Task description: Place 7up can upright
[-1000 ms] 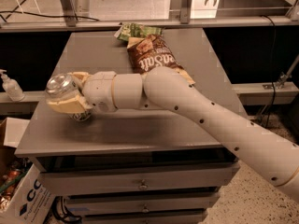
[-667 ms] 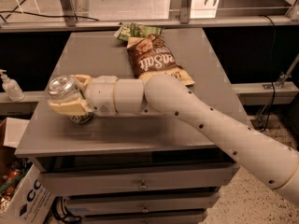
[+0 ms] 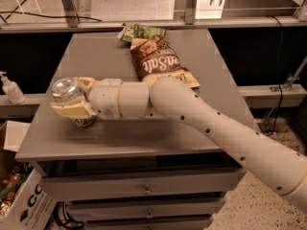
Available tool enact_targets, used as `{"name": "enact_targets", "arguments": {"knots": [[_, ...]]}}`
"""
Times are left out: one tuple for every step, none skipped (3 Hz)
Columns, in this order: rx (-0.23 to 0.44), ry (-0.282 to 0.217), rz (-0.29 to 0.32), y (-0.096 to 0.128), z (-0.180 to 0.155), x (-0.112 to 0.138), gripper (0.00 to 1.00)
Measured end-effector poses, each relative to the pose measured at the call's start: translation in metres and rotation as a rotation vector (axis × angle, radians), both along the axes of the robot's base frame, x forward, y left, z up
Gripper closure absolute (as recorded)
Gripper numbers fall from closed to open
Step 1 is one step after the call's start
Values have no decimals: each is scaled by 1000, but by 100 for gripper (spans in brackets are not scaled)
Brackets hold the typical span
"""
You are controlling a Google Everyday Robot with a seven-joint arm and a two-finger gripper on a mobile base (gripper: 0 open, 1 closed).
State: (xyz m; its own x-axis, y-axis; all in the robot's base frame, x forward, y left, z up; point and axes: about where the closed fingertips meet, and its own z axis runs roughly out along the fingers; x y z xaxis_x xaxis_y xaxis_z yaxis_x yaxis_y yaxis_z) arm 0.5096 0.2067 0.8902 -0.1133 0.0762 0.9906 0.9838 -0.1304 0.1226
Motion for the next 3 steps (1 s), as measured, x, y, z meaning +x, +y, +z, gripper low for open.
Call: {"name": "enact_targets", "arguments": {"knots": [[0, 1, 0, 0, 0, 0, 36], [-2, 10, -21, -6, -2, -2, 12], [-8, 21, -67, -25, -8, -3, 0]]}}
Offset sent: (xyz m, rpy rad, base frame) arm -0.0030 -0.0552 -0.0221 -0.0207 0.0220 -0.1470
